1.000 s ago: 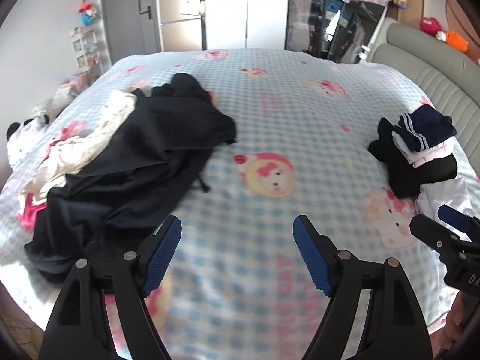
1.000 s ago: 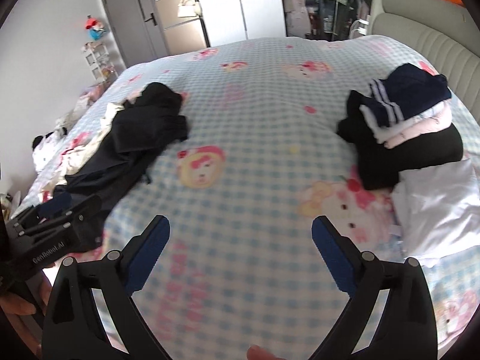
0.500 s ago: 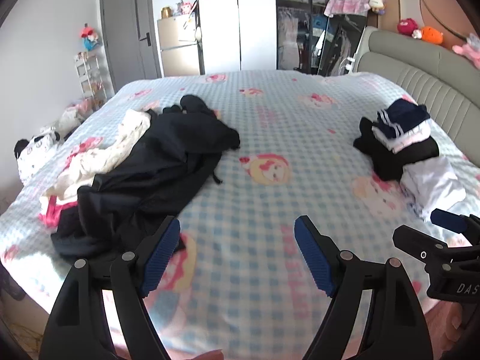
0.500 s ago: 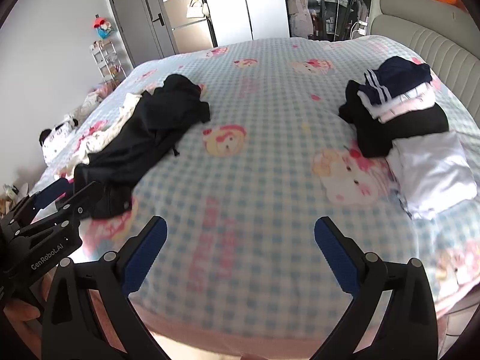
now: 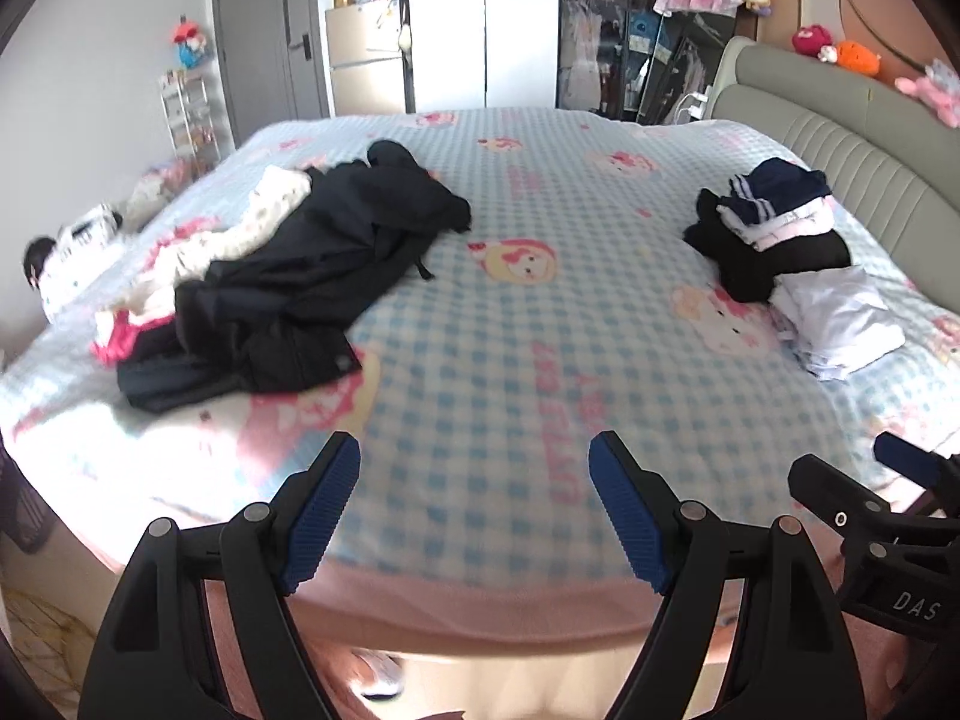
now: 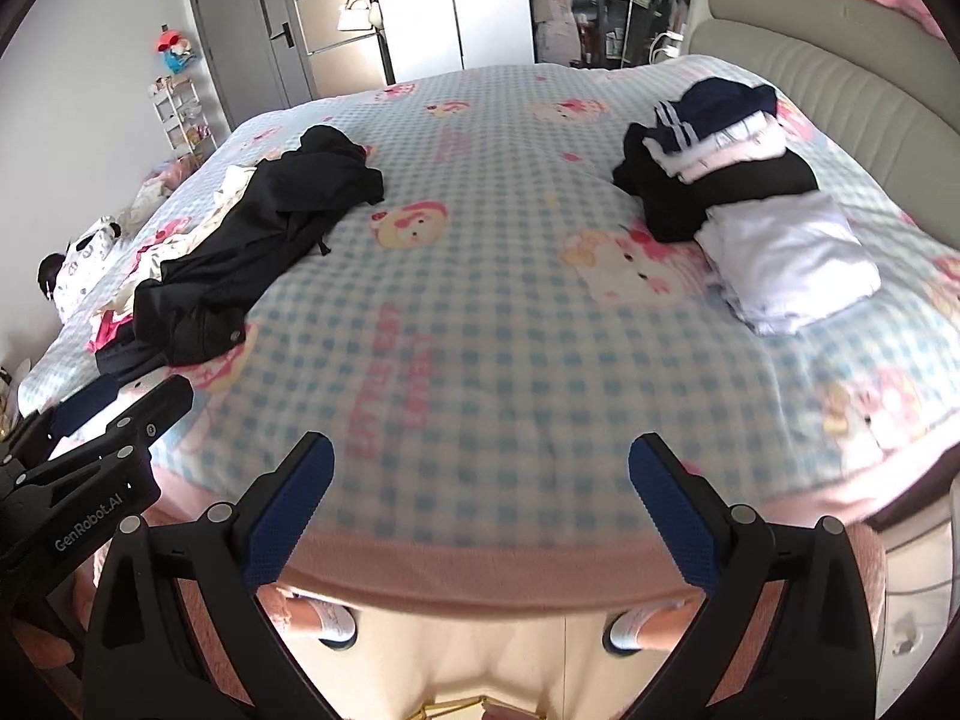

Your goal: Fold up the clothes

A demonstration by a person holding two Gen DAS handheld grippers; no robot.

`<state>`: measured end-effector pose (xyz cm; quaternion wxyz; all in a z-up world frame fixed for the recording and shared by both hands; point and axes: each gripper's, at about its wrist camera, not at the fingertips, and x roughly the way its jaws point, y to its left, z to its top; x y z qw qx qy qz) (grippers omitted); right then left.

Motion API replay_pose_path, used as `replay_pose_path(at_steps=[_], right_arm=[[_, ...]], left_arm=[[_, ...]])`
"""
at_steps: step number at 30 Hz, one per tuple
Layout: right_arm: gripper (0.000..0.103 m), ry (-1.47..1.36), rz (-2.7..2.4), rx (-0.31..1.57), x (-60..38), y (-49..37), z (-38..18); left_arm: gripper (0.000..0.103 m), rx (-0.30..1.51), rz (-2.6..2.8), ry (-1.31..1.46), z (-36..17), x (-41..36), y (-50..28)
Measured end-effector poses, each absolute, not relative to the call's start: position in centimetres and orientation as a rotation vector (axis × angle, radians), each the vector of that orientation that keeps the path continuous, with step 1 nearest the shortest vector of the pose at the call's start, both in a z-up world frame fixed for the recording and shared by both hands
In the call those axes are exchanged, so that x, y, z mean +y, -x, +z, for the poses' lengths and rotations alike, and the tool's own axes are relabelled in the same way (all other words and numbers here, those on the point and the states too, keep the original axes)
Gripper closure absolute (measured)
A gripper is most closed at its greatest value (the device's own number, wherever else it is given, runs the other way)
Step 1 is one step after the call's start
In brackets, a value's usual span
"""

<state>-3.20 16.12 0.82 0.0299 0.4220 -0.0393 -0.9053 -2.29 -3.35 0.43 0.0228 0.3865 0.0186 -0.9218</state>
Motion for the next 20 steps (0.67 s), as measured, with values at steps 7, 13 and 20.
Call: replay_pose_path(at_steps=[7,13,20], right_arm=[[0.003,-1.298,-2.798,-0.104,16.5,1.5,0.7],[0.003,-1.301,-2.795,-0.101,16.5,1.4,0.6],[0.003,-1.319,-2.794,-0.082,16.3,1.5,0.4]], left_arm=[[0.022,0.051,-2.865,-1.208,0.3,-2.6,0.3],[0.022,0.045,-2.865,-1.240,0.2,-2.3,0.3],[0.022,0.053,-2.871,-1.247,-0.3,-2.3,0.3]])
